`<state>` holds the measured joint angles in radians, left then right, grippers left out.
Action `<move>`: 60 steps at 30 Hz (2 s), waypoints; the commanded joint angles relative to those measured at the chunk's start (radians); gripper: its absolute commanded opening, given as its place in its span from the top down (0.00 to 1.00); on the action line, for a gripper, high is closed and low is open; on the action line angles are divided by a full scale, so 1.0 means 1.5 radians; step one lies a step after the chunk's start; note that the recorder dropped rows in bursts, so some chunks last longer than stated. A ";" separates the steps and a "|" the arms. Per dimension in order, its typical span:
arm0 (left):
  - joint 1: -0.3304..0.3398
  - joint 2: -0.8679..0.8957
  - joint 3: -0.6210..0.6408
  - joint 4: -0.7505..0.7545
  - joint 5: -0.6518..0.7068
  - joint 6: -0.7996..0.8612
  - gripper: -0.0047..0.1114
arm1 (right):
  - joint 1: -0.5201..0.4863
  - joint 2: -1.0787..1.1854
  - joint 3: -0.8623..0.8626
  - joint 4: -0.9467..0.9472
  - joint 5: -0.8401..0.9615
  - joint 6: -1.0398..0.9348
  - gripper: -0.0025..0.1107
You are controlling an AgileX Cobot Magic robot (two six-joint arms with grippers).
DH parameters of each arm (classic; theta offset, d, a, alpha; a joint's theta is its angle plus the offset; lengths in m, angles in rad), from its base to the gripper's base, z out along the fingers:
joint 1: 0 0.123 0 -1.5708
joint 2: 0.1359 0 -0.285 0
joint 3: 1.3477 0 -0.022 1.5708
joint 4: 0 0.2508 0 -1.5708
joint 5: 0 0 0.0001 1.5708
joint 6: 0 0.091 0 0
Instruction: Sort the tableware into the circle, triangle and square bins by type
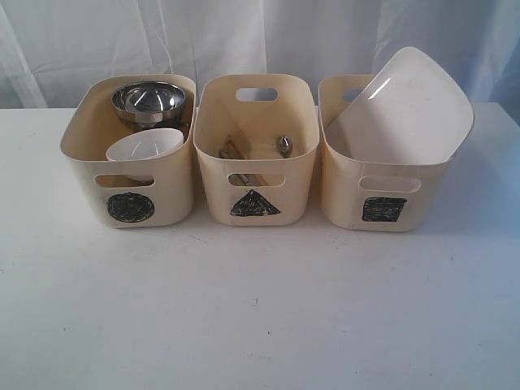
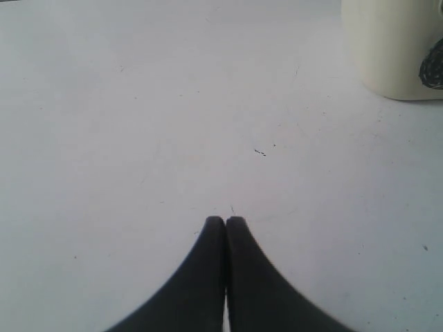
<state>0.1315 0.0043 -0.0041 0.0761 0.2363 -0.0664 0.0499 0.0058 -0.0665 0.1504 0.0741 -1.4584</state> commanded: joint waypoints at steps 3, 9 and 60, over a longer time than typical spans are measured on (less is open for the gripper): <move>-0.003 -0.003 0.003 -0.003 -0.003 -0.004 0.96 | 0.000 -0.004 -0.002 -0.016 0.000 0.000 0.98; -0.003 -0.003 0.003 -0.003 -0.003 -0.003 0.96 | 0.000 -0.004 -0.002 -0.018 0.017 0.163 0.98; -0.003 -0.003 0.003 -0.003 -0.003 -0.003 0.96 | 0.000 -0.004 0.006 -0.093 0.248 1.080 0.98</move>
<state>0.1315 0.0043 -0.0041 0.0761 0.2328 -0.0664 0.0499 0.0058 -0.0603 0.0093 0.4499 0.1576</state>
